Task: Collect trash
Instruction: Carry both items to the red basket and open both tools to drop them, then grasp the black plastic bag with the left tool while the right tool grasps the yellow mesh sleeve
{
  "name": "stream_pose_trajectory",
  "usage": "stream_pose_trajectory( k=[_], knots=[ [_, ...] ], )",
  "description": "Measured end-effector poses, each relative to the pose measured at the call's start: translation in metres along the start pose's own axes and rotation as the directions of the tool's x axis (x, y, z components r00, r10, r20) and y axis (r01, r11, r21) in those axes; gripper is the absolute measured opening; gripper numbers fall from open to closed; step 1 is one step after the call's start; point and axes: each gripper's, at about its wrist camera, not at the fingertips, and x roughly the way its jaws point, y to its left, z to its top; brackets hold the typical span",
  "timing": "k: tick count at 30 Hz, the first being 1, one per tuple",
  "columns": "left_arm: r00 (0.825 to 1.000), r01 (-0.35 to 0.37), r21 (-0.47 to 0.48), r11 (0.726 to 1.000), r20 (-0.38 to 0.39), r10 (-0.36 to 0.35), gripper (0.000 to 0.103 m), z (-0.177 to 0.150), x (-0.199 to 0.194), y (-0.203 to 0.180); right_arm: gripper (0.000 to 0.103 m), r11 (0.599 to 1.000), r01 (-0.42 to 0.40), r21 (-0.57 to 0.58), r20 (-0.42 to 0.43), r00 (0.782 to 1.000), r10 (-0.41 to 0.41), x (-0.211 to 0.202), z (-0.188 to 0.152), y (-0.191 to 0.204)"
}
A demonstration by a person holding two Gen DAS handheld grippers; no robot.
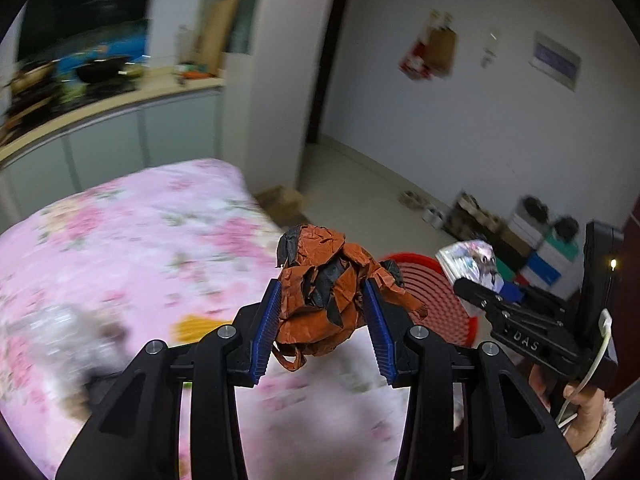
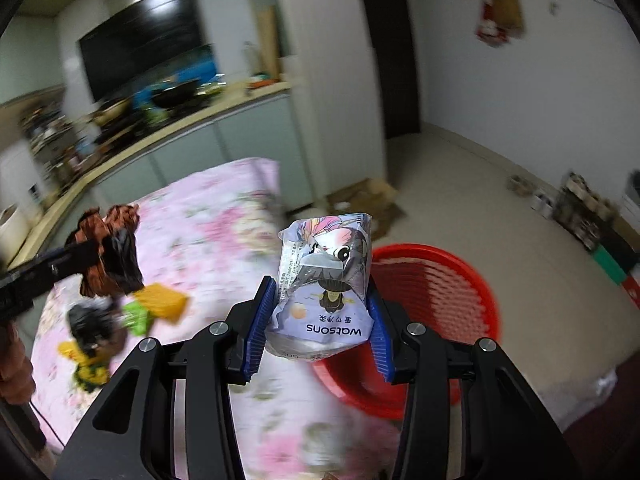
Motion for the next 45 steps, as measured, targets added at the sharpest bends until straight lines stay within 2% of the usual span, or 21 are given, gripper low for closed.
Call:
stream_pose_trajectory(
  k=[3,7,11,14,17,19,22,25,33,38,41,45],
  knots=[
    [0.997,0.044,0.044,0.998,-0.059,-0.042,0.04,0.002,0.037,-0.029,0.043,0.996,0.066,0.052,-0.029,0.997,-0.065,0.007,0.001,-0.03],
    [0.985,0.091,0.074,0.993,-0.156,-0.079,0.041,-0.002,0.091,-0.059,0.043,0.986,0.131,0.102,-0.094,0.988,-0.121,0.025,-0.004,-0.061],
    [0.971,0.103,0.081,0.991,-0.226,-0.082,0.041,-0.008,0.129,-0.072,0.043,0.978,0.161,0.133,-0.152,0.978,-0.14,0.045,-0.015,-0.075],
    [0.961,0.11,0.065,0.992,-0.263,-0.09,0.043,-0.011,0.152,-0.075,0.048,0.973,0.163,0.161,-0.177,0.975,-0.134,0.054,-0.019,-0.081],
    [0.959,0.105,0.06,0.993,-0.272,-0.085,0.052,-0.013,0.162,-0.076,0.056,0.969,0.148,0.198,-0.189,0.976,-0.111,0.058,-0.021,-0.09],
    [0.959,0.096,0.065,0.993,-0.273,-0.075,0.063,-0.013,0.166,-0.075,0.062,0.965,0.141,0.219,-0.187,0.977,-0.101,0.057,-0.02,-0.096],
    [0.96,0.099,0.071,0.993,-0.271,-0.076,0.074,-0.011,0.163,-0.073,0.063,0.962,0.131,0.241,-0.178,0.98,-0.089,0.053,-0.02,-0.099],
    [0.962,0.111,0.068,0.991,-0.256,-0.09,0.078,-0.008,0.154,-0.075,0.063,0.962,0.125,0.243,-0.165,0.983,-0.086,0.049,-0.018,-0.1],
    [0.98,0.089,0.094,0.992,-0.184,-0.07,0.079,-0.006,0.114,-0.071,0.063,0.971,0.108,0.212,-0.107,0.99,-0.086,0.027,-0.012,-0.084],
    [0.991,0.041,0.062,0.997,-0.133,-0.033,0.079,-0.01,0.076,-0.049,0.064,0.981,0.087,0.176,-0.057,0.995,-0.078,0.01,-0.01,-0.065],
    [0.996,0.011,0.054,0.998,-0.087,-0.006,0.079,-0.012,0.051,-0.038,0.069,0.987,0.067,0.148,-0.012,0.998,-0.066,-0.001,-0.01,-0.048],
    [0.997,-0.036,0.049,0.998,-0.06,0.039,0.079,-0.024,0.02,-0.02,0.071,0.995,0.032,0.098,0.021,0.999,-0.034,-0.013,-0.012,-0.022]
  ],
)
